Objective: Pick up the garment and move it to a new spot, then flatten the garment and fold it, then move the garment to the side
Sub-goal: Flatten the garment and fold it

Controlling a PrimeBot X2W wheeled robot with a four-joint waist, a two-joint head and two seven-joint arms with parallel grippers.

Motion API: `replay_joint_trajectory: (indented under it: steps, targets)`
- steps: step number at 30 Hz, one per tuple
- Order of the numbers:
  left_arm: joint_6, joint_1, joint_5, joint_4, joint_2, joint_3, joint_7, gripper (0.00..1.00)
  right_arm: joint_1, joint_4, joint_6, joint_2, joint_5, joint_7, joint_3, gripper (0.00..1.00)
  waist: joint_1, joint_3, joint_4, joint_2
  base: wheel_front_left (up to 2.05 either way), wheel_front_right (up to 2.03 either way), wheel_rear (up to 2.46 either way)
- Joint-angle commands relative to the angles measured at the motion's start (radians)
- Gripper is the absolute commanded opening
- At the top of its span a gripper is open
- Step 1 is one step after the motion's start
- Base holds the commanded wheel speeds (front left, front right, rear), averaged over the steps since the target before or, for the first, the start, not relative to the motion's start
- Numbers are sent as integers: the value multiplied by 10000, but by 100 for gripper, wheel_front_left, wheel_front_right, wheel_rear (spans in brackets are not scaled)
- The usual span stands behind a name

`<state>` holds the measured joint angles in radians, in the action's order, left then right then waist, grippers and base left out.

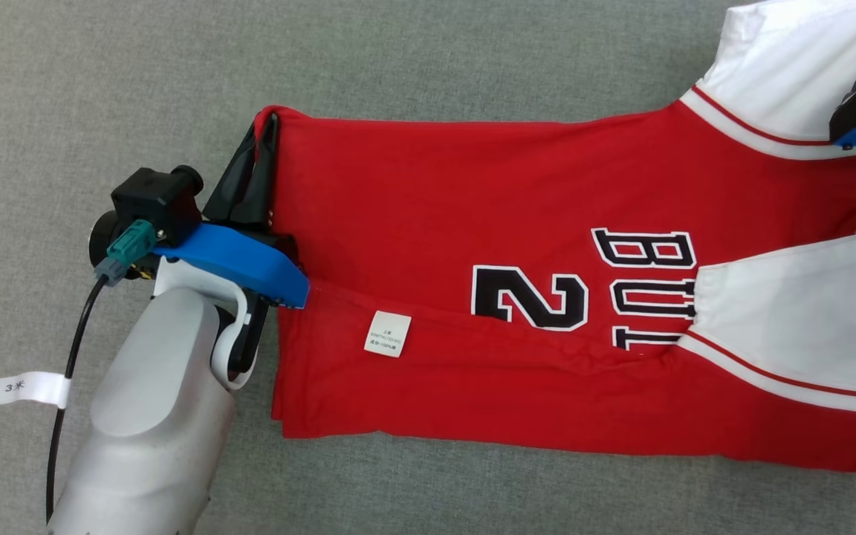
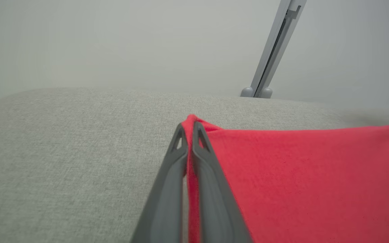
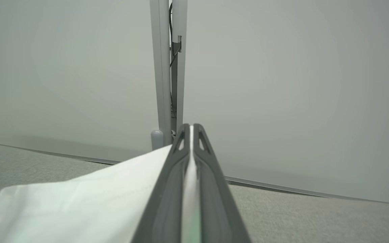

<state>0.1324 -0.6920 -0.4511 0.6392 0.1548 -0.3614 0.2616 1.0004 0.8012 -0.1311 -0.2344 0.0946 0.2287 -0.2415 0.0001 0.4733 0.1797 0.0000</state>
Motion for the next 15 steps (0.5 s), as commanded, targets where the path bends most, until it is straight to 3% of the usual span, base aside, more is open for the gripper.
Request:
replay_joint_trajectory:
  steps: [1, 7, 15]
  targets:
    - [-28, 151, 112, -98, 18, 130, 42, 0, -26, 42, 6, 115, 10, 124, -70, 0, -1, -200, -176, 0, 0, 0, 0]
    - [-28, 832, 643, -529, -137, 797, 44, 0, -1078, -306, 6, 601, -673, 366, -107, 0, -1, -888, -635, 0, 0, 0, 0]
    - [-28, 2993, 1171, -902, -510, 1551, 43, 0, -4692, -1961, 5, 1020, -2447, 367, 233, 0, -1, -2076, -1112, 0, 0, 0, 0]
